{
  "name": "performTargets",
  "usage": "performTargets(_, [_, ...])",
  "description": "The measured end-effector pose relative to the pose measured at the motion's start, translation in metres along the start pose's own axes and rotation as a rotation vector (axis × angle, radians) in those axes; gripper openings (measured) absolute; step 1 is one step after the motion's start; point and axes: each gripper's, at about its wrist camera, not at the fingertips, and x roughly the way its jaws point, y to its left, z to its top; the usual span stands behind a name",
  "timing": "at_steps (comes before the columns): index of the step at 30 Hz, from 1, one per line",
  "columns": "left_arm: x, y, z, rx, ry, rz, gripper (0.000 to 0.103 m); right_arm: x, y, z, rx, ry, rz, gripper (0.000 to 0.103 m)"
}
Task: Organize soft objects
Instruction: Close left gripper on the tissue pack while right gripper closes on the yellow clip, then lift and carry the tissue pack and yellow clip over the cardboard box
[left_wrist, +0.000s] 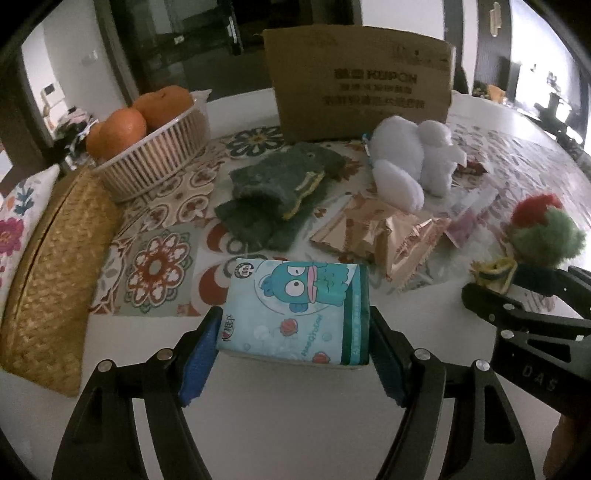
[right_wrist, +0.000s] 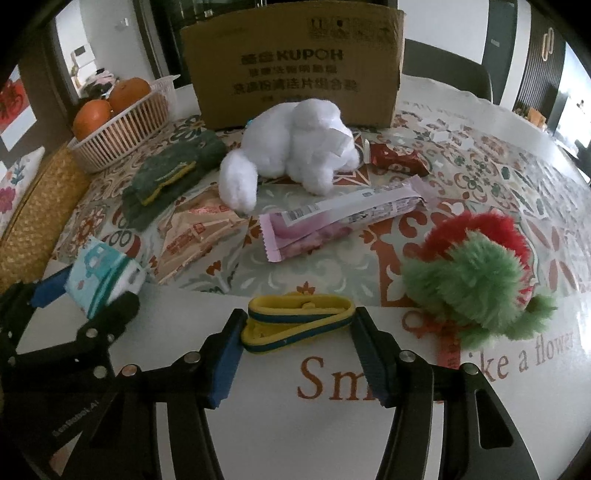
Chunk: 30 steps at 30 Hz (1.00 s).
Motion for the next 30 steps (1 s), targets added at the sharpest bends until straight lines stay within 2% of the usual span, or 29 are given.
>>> performTargets(5, [-0.010,0.005,-0.005,-0.064,0.026,0.019,0.075,-0.003,-0.002,0.002,-0.003,0.009,0.018,0.058])
performTargets(9, [-0.021,0.010,-0.010,-0.086,0.021,0.009,0.075,-0.018,0.003,-0.001,-0.012,-0.033,0.009,0.058])
performTargets(14, [-0.040,0.016,-0.006,-0.078,-0.057,-0.004,0.075,-0.045,0.009,-0.002,0.017,-0.124,-0.043,0.058])
performTargets(22, [-0.080,0.015,0.007,-0.080,-0.156,-0.077,0.075,-0.093,0.015,0.000,0.051,-0.202,-0.107,0.058])
performTargets(26, [-0.100,0.009,0.009,-0.066,-0.219,-0.076,0.075,-0.115,0.008,-0.006,0.098,-0.247,-0.126,0.058])
performTargets(30, [-0.110,0.001,0.015,-0.098,-0.241,-0.088,0.075,-0.130,0.001,-0.006,0.095,-0.282,-0.115,0.058])
